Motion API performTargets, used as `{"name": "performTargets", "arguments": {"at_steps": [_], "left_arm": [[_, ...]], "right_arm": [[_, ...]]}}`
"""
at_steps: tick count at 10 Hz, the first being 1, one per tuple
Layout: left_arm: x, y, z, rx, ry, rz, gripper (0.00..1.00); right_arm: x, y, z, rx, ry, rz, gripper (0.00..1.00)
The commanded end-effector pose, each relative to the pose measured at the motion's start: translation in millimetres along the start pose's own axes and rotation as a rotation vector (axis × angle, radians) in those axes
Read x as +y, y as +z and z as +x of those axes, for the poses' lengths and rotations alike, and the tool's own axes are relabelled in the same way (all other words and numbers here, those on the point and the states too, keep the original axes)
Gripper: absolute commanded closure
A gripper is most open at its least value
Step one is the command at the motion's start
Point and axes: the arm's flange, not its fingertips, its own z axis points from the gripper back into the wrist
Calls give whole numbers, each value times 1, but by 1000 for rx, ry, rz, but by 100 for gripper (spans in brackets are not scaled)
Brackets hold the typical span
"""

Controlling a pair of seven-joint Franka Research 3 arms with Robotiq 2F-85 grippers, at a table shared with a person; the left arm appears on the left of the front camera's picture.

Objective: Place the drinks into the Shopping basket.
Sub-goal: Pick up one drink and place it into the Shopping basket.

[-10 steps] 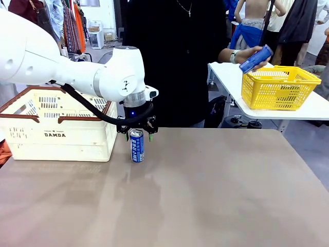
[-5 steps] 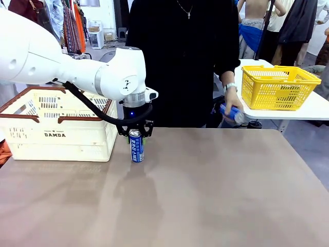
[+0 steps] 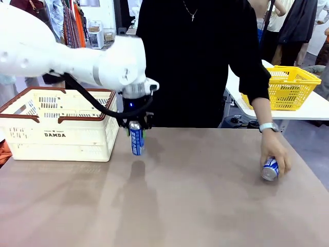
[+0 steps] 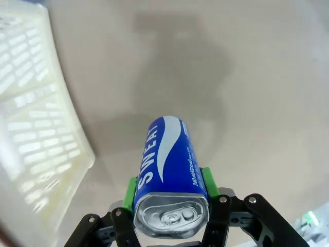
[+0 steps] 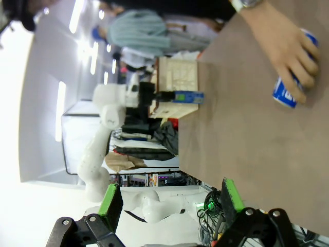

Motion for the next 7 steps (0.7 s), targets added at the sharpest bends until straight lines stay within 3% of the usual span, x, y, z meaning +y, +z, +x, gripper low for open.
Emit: {"name": "performTargets", "arguments": {"at_steps": [1,4,5,7], "left_arm": [[33,104,-55,-36,-81,-39,100],[83,190,-93,-131,-98,-30,100],[119,210,-90,-189,-24,-2,100],[196,220,-84,-178,18,-23,100]], "right_arm": [[2,1,2,-5,25,12,0],[2,1,2,-5,25,12,0],[2,1,2,-5,25,12,0],[2,1,2,-5,25,12,0]]}}
